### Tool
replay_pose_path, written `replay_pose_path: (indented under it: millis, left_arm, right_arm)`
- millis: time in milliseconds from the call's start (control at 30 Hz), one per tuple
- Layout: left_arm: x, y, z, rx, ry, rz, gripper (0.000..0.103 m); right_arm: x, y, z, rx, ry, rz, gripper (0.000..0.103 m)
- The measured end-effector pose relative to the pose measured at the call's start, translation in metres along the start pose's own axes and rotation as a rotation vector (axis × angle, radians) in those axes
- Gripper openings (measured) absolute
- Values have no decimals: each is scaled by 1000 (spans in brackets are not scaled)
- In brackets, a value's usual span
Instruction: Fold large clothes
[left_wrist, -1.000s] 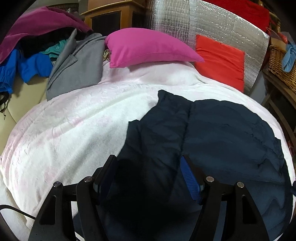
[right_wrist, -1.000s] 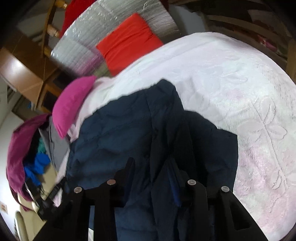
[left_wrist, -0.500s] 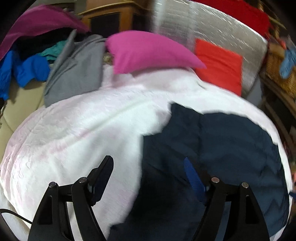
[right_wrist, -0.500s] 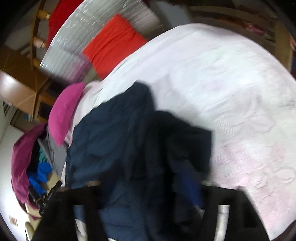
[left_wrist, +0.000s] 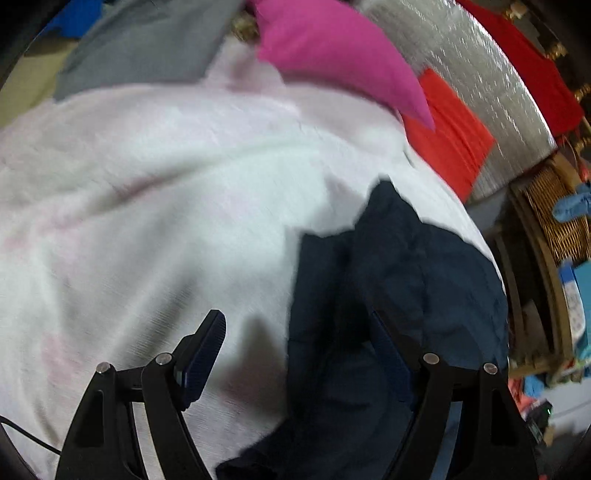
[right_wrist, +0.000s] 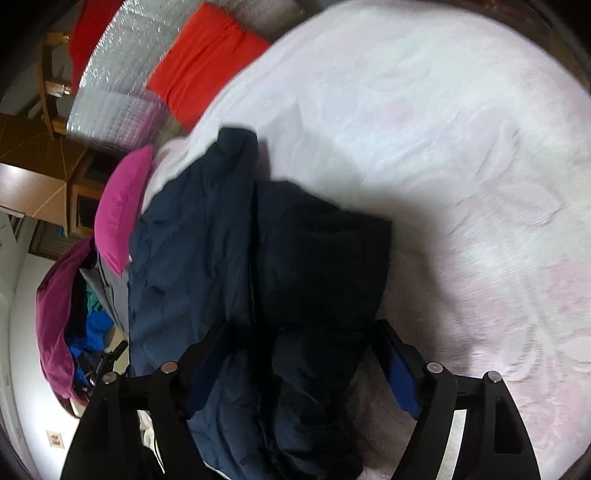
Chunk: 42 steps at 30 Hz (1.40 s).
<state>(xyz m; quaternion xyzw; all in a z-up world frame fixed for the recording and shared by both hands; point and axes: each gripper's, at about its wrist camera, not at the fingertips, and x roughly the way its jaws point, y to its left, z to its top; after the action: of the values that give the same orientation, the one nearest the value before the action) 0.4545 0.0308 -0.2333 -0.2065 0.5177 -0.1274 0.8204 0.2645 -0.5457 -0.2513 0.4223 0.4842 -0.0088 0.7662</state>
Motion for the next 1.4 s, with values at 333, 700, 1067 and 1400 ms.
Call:
replay_pose_path:
  millis: [333, 700, 1067, 1400]
  left_arm:
    - [27, -12, -10, -38, 146, -125, 83]
    - [25, -31, -13, -34, 74, -109, 53]
    - [19, -36, 3, -46, -79, -36, 37]
    - [15, -36, 5, -45, -74, 50, 61]
  right_arm:
    - [20, 27, -2, -102, -25, 33, 99]
    - [31, 54, -6, -178, -91, -5, 54]
    - [39, 92, 9, -257, -257, -54, 44]
    - [29, 72, 17, -170, -148, -119, 71]
